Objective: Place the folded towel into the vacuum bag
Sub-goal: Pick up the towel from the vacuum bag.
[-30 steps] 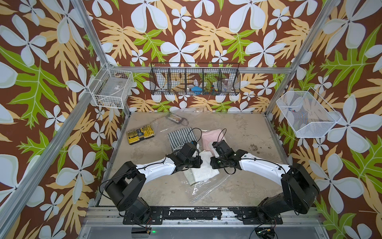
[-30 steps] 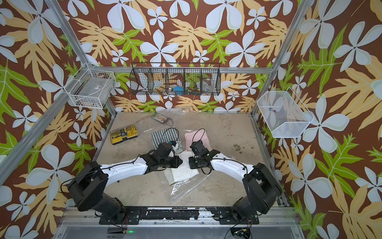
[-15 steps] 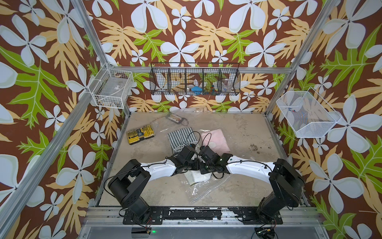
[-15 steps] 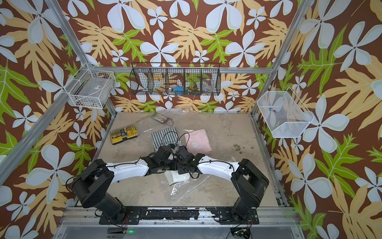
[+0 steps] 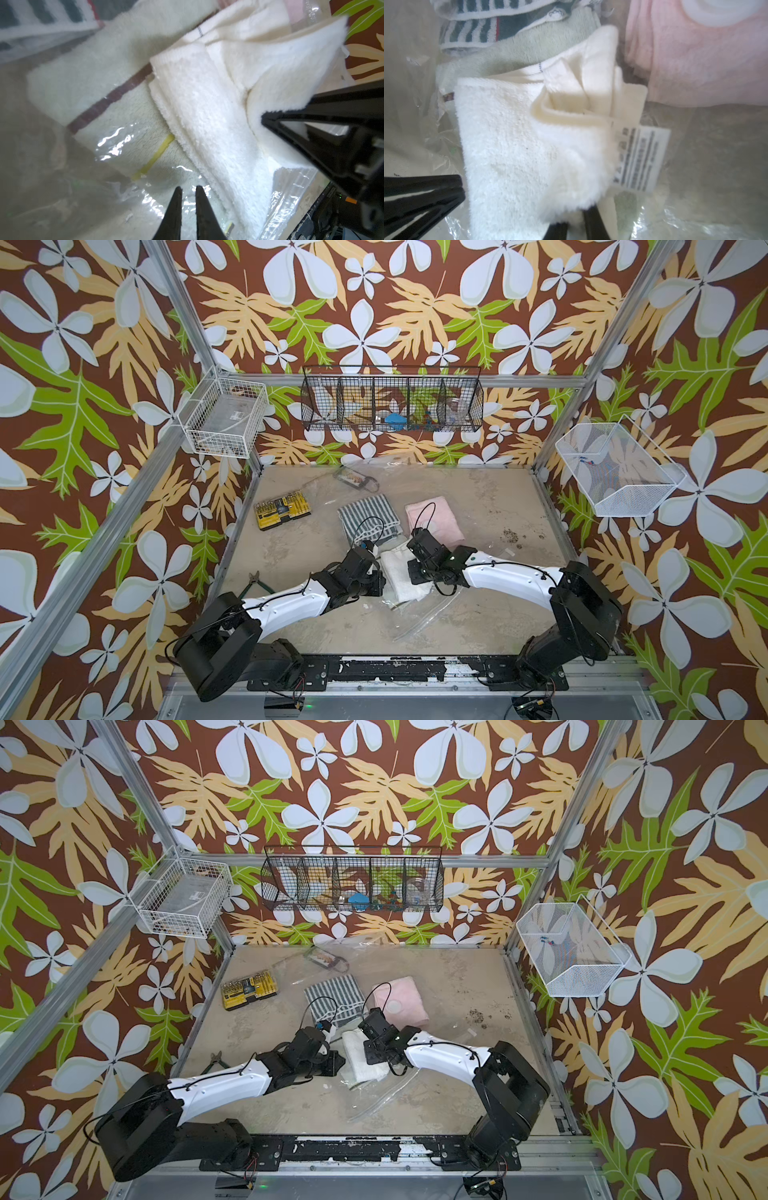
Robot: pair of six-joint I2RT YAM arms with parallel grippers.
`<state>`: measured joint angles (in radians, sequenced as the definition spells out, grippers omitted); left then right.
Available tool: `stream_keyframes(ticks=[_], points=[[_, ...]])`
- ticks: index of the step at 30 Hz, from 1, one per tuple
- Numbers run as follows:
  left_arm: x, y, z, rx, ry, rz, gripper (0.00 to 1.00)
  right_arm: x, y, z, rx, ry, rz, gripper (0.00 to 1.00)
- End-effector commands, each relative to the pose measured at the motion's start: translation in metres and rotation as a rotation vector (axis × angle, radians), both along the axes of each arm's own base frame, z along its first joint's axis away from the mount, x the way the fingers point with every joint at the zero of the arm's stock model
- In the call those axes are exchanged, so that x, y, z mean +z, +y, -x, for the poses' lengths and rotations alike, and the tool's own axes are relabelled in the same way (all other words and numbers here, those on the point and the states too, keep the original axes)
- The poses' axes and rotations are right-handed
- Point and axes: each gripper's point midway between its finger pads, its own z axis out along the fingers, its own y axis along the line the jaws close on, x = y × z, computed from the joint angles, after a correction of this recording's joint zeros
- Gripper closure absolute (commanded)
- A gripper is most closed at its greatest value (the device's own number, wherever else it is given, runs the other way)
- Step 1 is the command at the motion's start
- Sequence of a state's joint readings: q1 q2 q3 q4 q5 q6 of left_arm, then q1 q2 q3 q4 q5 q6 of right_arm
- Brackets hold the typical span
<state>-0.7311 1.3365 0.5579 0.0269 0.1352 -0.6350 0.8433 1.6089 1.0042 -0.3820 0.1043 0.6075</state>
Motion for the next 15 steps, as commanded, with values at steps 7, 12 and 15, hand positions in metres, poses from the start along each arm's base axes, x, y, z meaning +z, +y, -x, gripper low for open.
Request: stream_keyframes(ticks=[7, 12, 15], points=[[0.022, -0.033, -0.016, -0.038, -0.04, 0.144, 0.85, 0.014, 0.041, 0.021, 0.074, 0.013, -0.018, 0.86], [0.02, -0.032, -0.014, -0.039, -0.037, 0.149, 0.85, -0.006, 0.057, 0.037, 0.091, 0.086, -0.095, 0.85], [0.023, -0.028, -0.012, -0.03, -0.05, 0.146, 0.85, -0.018, 0.046, 0.039, 0.077, 0.082, -0.063, 0.84]])
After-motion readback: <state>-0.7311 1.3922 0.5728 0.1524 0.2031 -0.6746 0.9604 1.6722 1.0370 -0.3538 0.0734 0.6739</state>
